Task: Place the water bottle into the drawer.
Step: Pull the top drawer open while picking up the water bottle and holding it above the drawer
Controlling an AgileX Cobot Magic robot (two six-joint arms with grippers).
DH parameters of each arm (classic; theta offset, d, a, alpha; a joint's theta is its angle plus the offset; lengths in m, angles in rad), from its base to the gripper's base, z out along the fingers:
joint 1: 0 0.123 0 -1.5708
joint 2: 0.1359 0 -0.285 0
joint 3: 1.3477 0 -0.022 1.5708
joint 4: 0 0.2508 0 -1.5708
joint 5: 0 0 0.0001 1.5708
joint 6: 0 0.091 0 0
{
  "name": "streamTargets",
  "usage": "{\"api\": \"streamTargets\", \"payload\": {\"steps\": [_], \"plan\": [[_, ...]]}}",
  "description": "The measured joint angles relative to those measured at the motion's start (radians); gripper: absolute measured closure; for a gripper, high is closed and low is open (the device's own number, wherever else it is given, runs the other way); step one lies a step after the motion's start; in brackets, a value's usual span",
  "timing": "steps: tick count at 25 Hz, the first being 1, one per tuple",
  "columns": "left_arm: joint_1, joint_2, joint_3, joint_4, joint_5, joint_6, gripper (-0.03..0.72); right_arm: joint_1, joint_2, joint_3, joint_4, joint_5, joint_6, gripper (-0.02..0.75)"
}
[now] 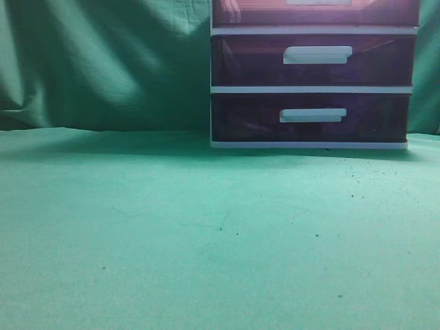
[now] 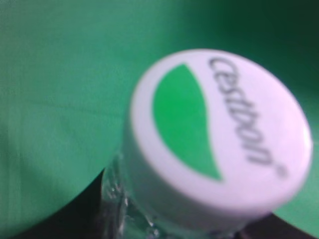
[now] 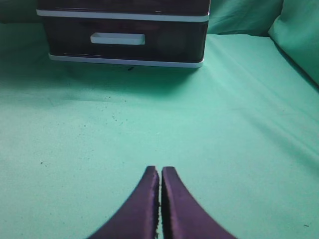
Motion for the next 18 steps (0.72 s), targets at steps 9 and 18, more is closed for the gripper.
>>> {"api": "streamTargets", "payload": {"steps": [9,18], "plan": [[0.0,-0.336,-0.123,0.012,0.411,0.0,0.405,0.0,0.0,0.0,0.0,0.0,0.0,0.738],[-0.081,-0.588,-0.34,-0.193,0.779,0.175,0.405,0.0,0.0,0.002,0.012,-0.279,0.006,0.738]]}}
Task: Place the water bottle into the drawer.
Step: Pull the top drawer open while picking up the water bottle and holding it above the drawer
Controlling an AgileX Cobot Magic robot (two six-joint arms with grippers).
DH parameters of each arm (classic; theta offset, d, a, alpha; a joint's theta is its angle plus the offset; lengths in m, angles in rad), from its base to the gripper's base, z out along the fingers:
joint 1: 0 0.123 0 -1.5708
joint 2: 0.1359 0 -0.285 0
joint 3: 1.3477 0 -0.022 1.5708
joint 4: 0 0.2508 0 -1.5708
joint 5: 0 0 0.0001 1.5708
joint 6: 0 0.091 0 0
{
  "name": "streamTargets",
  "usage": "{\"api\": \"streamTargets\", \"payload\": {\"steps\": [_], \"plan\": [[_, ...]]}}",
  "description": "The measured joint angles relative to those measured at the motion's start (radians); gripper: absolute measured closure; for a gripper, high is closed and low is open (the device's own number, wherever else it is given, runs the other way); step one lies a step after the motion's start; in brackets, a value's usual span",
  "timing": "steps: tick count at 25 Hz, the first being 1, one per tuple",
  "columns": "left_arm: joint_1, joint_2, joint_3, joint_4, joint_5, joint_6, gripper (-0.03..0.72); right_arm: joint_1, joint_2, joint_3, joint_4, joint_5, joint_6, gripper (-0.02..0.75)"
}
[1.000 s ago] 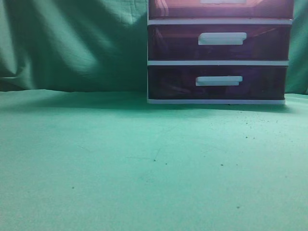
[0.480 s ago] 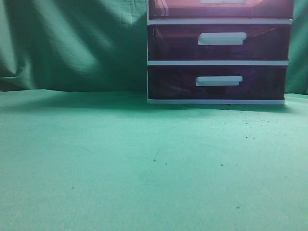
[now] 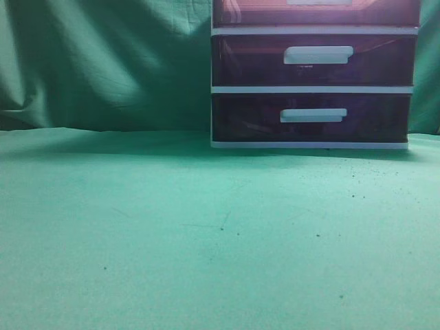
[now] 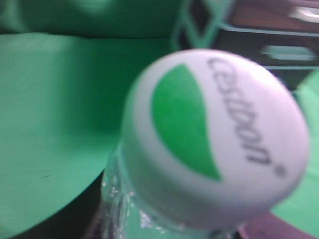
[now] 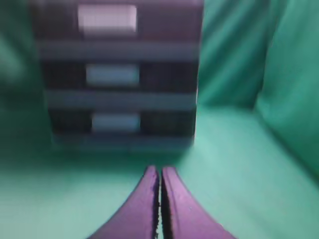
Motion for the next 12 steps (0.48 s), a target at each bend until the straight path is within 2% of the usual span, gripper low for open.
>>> {"api": "streamTargets", "payload": {"steps": [3,5,7,12], "plan": [[-0.056,-0.05,-0.004,-0.118,0.053,0.098,0.405,0.0,0.0,0.0,0.04,-0.329,0.012,0.738],[-0.077,-0.06,-0.004,-0.17,0.082,0.12,0.405,0.0,0.0,-0.002,0.052,-0.435,0.008,0.738],[-0.09,-0.064,-0.004,-0.206,0.103,0.154,0.405,0.0,0.0,-0.047,0.056,-0.391,-0.023,0.738],[-0.094,-0.064,-0.004,-0.214,0.126,0.22,0.405,0.0,0.177,-0.278,0.056,-0.143,-0.189,0.738]]}}
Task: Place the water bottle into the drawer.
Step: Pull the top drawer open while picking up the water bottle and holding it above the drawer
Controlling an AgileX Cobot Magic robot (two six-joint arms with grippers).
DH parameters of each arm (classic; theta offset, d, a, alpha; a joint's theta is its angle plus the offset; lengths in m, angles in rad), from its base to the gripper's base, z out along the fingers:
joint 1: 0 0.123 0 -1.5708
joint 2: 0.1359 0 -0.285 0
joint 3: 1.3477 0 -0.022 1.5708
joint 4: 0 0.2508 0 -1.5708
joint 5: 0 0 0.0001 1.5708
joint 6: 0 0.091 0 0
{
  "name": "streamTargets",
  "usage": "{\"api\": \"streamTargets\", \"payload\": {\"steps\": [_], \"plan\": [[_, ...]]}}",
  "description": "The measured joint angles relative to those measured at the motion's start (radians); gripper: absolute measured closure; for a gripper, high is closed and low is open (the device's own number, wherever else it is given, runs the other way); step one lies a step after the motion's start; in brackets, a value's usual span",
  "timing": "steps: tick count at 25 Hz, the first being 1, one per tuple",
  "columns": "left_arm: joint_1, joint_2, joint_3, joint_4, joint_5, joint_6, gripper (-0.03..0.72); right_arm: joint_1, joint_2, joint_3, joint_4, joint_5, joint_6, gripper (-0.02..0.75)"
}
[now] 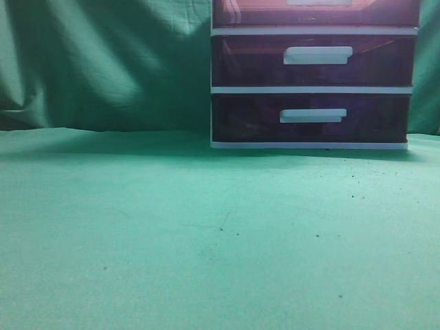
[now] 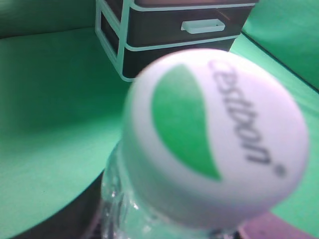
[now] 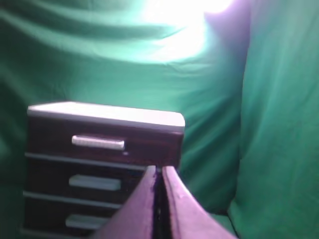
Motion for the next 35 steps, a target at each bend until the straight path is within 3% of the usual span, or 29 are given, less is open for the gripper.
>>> {"api": "streamTargets", "payload": {"steps": [7,15,18,19,20,24,29,35], "plan": [[0.0,0.0,0.0,0.0,0.0,0.012,0.405,0.0,0.406,-0.278,-0.004,0.138,-0.226,0.738],[0.0,0.028,0.0,0.0,0.0,0.022,0.405,0.003,0.857,-0.558,-0.012,0.138,-0.564,0.738],[0.0,0.065,0.0,0.0,0.0,0.026,0.405,0.04,0.997,-0.662,-0.012,0.087,-0.67,0.738],[0.0,0.079,0.0,0.0,0.0,0.031,0.405,0.061,1.042,-0.693,-0.012,0.066,-0.718,0.688],[0.0,0.094,0.0,0.0,0.0,0.032,0.405,0.084,1.085,-0.721,-0.012,0.04,-0.776,0.688],[0.0,0.156,0.0,0.0,-0.002,0.038,0.405,0.152,1.238,-0.799,-0.025,-0.077,-1.001,0.496],[0.0,0.211,0.0,0.0,-0.004,0.058,0.405,0.169,1.42,-0.897,-0.041,-0.136,-1.074,0.262],[0.0,0.217,0.0,0.0,-0.012,0.083,0.405,0.169,1.555,-0.965,-0.147,-0.159,-1.105,0.253]]}}
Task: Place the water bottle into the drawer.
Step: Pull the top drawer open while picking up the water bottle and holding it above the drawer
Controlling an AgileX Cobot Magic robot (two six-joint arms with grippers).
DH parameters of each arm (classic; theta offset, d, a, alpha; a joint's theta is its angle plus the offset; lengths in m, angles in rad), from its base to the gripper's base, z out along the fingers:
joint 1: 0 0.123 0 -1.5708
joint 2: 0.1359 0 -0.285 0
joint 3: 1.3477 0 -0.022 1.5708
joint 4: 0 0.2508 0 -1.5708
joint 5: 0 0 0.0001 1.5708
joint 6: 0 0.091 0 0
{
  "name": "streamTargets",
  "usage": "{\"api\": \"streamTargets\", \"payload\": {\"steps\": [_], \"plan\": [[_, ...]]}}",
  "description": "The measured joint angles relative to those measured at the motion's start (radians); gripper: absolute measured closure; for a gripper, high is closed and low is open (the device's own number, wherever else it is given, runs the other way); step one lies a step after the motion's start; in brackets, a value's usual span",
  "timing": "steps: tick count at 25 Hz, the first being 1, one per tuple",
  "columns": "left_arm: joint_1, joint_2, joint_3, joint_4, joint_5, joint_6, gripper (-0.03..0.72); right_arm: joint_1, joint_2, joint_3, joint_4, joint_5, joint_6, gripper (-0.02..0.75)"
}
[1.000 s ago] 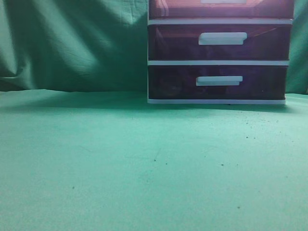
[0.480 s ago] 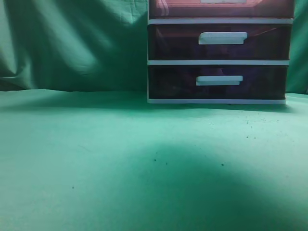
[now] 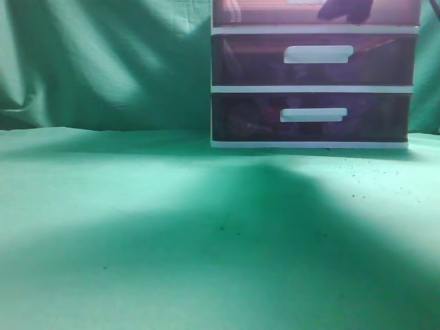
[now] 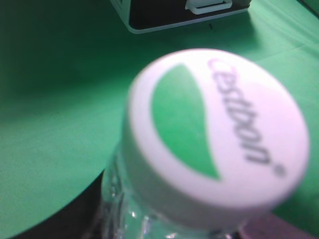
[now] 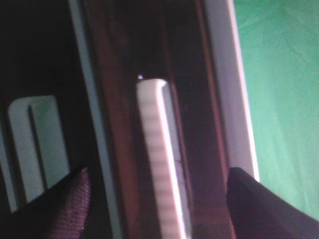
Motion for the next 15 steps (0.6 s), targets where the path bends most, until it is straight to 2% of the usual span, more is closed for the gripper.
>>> {"api": "streamTargets", "payload": {"steps": [1,6,15], "plan": [[0.0,0.0,0.0,0.0,-0.002,0.0,0.405,0.0,0.017,0.0,-0.024,-0.005,0.0,0.213],[0.0,0.0,0.0,0.0,-0.018,0.009,0.405,0.0,0.07,0.0,-0.086,-0.062,-0.002,0.228],[0.0,0.0,0.0,0.0,-0.018,0.011,0.405,-0.021,0.084,-0.023,-0.109,-0.133,-0.002,0.228]]}}
